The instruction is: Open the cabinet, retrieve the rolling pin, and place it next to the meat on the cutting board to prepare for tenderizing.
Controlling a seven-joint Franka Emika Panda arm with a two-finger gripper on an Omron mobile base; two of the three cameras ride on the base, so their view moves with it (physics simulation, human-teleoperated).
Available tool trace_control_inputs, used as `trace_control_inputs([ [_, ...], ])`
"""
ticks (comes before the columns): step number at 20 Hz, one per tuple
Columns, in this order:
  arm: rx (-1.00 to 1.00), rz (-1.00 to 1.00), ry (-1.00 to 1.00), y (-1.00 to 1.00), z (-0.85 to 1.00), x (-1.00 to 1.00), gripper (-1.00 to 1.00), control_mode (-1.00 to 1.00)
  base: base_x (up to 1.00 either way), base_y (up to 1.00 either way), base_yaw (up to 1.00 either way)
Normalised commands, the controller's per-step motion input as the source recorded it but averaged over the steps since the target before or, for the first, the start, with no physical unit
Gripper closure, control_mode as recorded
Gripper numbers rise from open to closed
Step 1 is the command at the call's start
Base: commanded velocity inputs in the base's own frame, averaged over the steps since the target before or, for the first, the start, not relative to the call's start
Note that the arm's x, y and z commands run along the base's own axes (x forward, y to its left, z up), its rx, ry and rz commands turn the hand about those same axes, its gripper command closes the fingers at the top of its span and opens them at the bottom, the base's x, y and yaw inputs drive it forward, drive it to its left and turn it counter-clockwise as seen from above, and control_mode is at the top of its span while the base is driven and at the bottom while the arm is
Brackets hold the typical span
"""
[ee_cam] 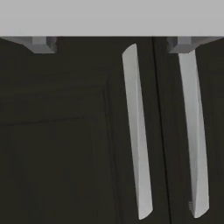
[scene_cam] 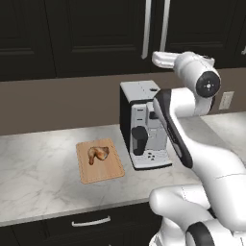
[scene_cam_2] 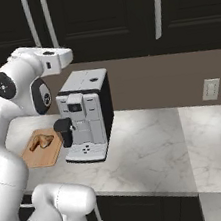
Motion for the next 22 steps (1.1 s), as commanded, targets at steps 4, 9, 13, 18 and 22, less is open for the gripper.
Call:
trace_control_inputs([
  [4,0.00,0.00,0.19,0.05,0.27,0.68,-1.00,-1.00,0.00,0.00,0.00],
  [9,-0.01,0.00,0.10,0.07,0.43,0.48,-1.00,-1.00,0.00,0.00,0.00],
  [13,-0.04,0.00,0.01,0.03,0.52,0.27,-1.00,-1.00,0.00,0.00,0.00],
  [18,-0.07,0.00,0.00,0.03,0.47,0.13,-1.00,-1.00,0.00,0.00,0.00],
  [22,-0.07,-0.01,0.00,0.10,0.36,0.15,-1.00,-1.00,0.00,0.00,0.00],
])
